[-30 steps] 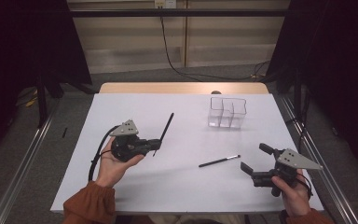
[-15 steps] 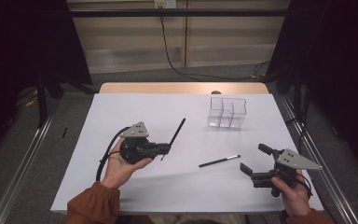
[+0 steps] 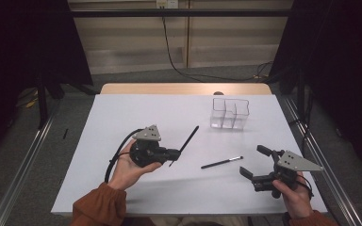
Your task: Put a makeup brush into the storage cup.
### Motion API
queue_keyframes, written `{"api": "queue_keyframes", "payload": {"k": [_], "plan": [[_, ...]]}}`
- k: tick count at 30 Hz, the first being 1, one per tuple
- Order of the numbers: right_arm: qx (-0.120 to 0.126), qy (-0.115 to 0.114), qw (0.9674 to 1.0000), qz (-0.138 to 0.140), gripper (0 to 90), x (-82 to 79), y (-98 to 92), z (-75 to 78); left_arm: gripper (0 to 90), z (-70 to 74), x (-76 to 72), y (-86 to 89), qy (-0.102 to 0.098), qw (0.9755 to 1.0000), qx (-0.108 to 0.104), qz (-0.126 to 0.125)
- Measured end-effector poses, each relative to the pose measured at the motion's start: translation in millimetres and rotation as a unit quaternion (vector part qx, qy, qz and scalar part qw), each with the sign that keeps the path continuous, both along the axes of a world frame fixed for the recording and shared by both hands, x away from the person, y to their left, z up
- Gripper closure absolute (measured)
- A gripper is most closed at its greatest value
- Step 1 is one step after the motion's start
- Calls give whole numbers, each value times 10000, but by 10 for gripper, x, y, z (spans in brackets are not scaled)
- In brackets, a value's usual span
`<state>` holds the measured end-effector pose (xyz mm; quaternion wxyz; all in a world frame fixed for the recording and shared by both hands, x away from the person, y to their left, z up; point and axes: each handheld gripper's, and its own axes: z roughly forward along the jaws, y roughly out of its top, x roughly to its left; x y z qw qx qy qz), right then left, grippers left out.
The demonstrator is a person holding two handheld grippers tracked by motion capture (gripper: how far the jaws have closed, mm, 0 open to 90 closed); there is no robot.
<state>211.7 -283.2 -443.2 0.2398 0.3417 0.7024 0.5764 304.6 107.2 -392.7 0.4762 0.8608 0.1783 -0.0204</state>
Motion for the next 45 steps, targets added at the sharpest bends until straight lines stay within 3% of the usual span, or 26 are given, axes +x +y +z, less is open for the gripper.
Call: {"api": "queue_keyframes", "payload": {"k": [5, 7, 9, 21, 29, 33, 35, 39, 43, 45], "plan": [[-37, -66, 9998, 175, 0, 14, 61, 14, 844, 11, -29, -55, 62, 9998, 98, -137], [-10, -14, 9999, 147, 0, 25, 88, 23, 845, 22, -33, -67, 71, 9997, 129, -173], [-11, 24, 9999, 161, 0, 38, 116, 35, 845, 44, -25, -75, 96, 9993, 314, -192], [-103, 165, 9987, 469, 0, 120, 265, 63, 844, 132, -22, -95, 300, 9968, 646, -353], [-267, 346, 9965, 711, 0, 149, 336, 66, 844, 192, -19, -159, 360, 9906, 1157, -641], [-304, 382, 9956, 796, 0, 171, 366, 87, 844, 222, -10, -172, 376, 9892, 1260, -655], [-308, 505, 9944, 875, 0, 190, 379, 110, 844, 229, -9, -173, 362, 9883, 1340, -634], [-385, 572, 9928, 976, 0, 220, 405, 146, 844, 233, -21, -173, 382, 9846, 1561, -687], [-458, 609, 9911, 1088, 0, 243, 438, 166, 844, 223, -35, -167, 385, 9830, 1674, -650], [-516, 620, 9902, 1144, 0, 253, 451, 174, 844, 214, -39, -164, 409, 9810, 1778, -667]]}}
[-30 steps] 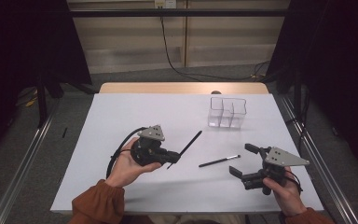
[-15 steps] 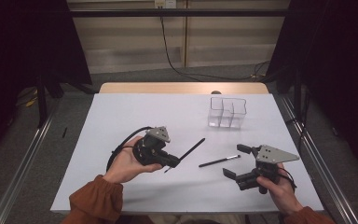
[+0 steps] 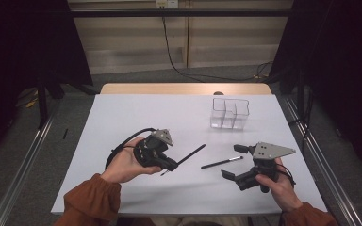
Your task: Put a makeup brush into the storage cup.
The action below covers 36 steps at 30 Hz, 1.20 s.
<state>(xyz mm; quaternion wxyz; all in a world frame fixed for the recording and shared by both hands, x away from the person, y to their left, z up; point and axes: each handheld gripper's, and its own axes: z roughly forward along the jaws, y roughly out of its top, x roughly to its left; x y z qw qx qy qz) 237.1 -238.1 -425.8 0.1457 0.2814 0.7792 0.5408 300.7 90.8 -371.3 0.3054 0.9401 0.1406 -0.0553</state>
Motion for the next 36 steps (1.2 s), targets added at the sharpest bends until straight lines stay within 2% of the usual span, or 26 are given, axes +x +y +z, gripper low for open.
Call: {"api": "queue_keyframes", "payload": {"k": [2, 3, 6, 8, 14, 16, 21, 24, 29, 34, 35, 36], "plan": [[-78, 93, 9999, 64, 0, 22, 11, 10, 844, -4, 5, 3, 48, 9999, 124, -24], [-104, 125, 9998, 93, 0, 33, 16, 14, 844, -3, 3, 3, -14, 9999, 160, -10], [-234, 281, 9991, 234, 0, 66, 38, 39, 844, 18, 16, 8, -57, 9999, 162, 19], [-341, 421, 9977, 398, 2, 90, 62, 67, 844, 22, 26, 2, -57, 9997, 243, -4], [-670, 582, 9938, 665, 3, 162, 136, 138, 844, 18, 81, -19, 23, 9984, 526, -192], [-804, 642, 9917, 774, 4, 188, 160, 154, 844, 22, 87, -28, 98, 9977, 616, -275], [-1059, 841, 9852, 1049, 10, 254, 228, 192, 844, 29, 88, -56, 93, 9970, 693, -344], [-1230, 852, 9823, 1122, 12, 288, 273, 214, 844, 16, 90, -85, 114, 9960, 788, -411], [-1508, 991, 9740, 1368, 15, 358, 354, 260, 844, -6, 82, -133, 153, 9943, 929, -491], [-1771, 1199, 9617, 1716, 20, 413, 457, 267, 844, -45, 83, -167, 195, 9929, 1050, -527], [-1869, 1221, 9590, 1748, 23, 417, 481, 260, 844, -49, 93, -171, 176, 9920, 1105, -587], [-1936, 1243, 9563, 1804, 28, 421, 506, 248, 844, -61, 85, -181, 198, 9923, 1099, -531]]}}
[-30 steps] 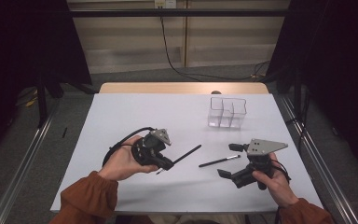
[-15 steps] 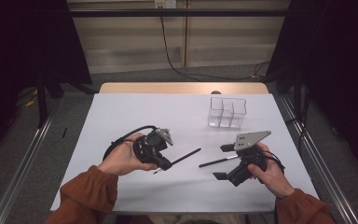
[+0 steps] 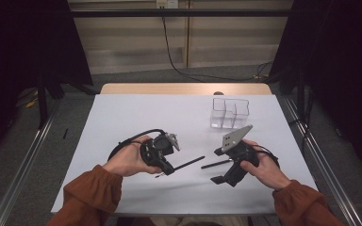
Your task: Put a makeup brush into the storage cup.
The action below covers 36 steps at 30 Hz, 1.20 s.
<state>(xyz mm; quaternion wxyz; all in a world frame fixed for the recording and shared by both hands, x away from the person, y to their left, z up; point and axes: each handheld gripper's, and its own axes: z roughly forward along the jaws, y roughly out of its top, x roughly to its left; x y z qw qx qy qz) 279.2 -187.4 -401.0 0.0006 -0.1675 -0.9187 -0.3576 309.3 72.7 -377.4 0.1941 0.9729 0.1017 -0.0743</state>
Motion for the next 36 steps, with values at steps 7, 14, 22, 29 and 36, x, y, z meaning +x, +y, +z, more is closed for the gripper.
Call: {"api": "queue_keyframes", "payload": {"k": [7, 14, 22, 29, 36], "plan": [[-448, 279, 9978, 389, 42, 64, 151, -33, 844, -18, 6, -56, 23, 9997, 209, -94], [-829, 419, 9926, 776, 44, 148, 256, 13, 844, -54, 43, -77, 10, 9992, 373, -167], [-1376, 469, 9849, 940, 48, 247, 391, 53, 844, -68, 28, -98, 10, 9986, 459, -250], [-1726, 738, 9755, 1146, 134, 329, 479, 77, 844, -77, 16, -106, -13, 9982, 510, -303], [-1901, 559, 9691, 1471, 269, 363, 557, 103, 844, -94, 5, -148, -20, 9982, 513, -315]]}}
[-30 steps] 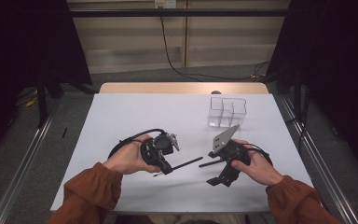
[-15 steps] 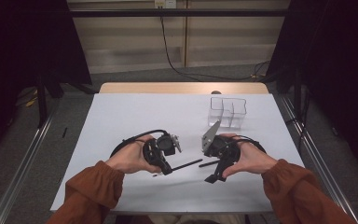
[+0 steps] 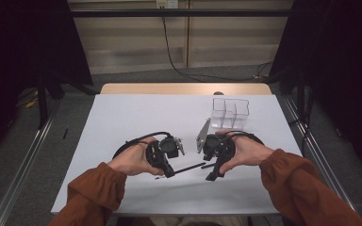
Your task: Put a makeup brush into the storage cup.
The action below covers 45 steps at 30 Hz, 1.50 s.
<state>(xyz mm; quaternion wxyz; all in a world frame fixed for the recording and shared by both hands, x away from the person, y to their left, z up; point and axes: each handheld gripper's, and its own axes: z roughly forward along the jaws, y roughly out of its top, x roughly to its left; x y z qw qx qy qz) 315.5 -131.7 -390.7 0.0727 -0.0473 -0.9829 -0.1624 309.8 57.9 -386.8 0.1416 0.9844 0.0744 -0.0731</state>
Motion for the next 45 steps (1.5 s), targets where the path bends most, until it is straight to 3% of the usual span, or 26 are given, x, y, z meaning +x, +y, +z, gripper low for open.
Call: {"api": "queue_keyframes", "payload": {"k": [1, 4, 8, 9, 12, 15, 22, 25, 26, 29, 31, 32, 35, 38, 39, 41, 43, 44, 45], "plan": [[-143, 17, 9999, -56, 272, -6, 8, 12, 844, -7, -10, -10, 23, 10000, 14, 16], [-117, -221, 9997, 73, 353, -2, 33, 13, 844, -2, -12, -29, 17, 10000, 48, -33], [-207, -75, 9996, 163, 449, 7, 68, 1, 844, -6, -5, -34, 26, 10000, 8, -27], [-184, -64, 9996, 185, 457, 13, 75, -4, 844, -20, -23, -38, 41, 9999, -58, 101], [-163, -34, 9997, 191, 518, 23, 97, -7, 844, -18, -11, -40, 52, 10000, 7, -65], [-115, -13, 9997, 235, 566, 41, 107, -16, 844, -25, -20, -45, 60, 10000, -49, 15], [18, 15, 9998, 194, 641, 68, 110, -4, 844, -37, -15, -53, 67, 9999, -28, -114], [-6, 34, 9997, 244, 660, 64, 122, -21, 844, -58, -27, -64, 53, 10000, -67, -46], [-12, 27, 9997, 240, 665, 63, 127, -24, 843, -52, -14, -63, 10, 9998, 28, -172], [58, 36, 9996, 270, 695, 67, 136, -21, 844, -51, -10, -63, 58, 9998, 0, -205], [44, 75, 9995, 288, 720, 61, 146, -27, 844, -68, -41, -66, 12, 9999, -135, 5], [36, 101, 9995, 313, 735, 58, 150, -33, 844, -56, -17, -61, -19, 9999, -48, -158], [54, 87, 9992, 382, 794, 55, 161, -42, 844, -76, -28, -66, -16, 9999, -31, -139], [85, 94, 9991, 408, 820, 55, 176, -45, 844, -56, 13, -63, -67, 9992, 111, -389], [65, 104, 9989, 447, 825, 60, 174, -51, 843, -78, -30, -65, -16, 9999, -77, -135], [82, 127, 9988, 466, 831, 61, 166, -57, 843, -77, -25, -57, 33, 9998, -117, -134], [113, 122, 9986, 511, 837, 62, 165, -53, 842, -73, -10, -54, -49, 9997, -57, -234], [94, 107, 9986, 515, 838, 57, 168, -54, 842, -91, -43, -59, -4, 9998, -175, -37], [95, 119, 9985, 529, 839, 54, 170, -57, 842, -81, -25, -55, 19, 9998, -115, -164]]}}
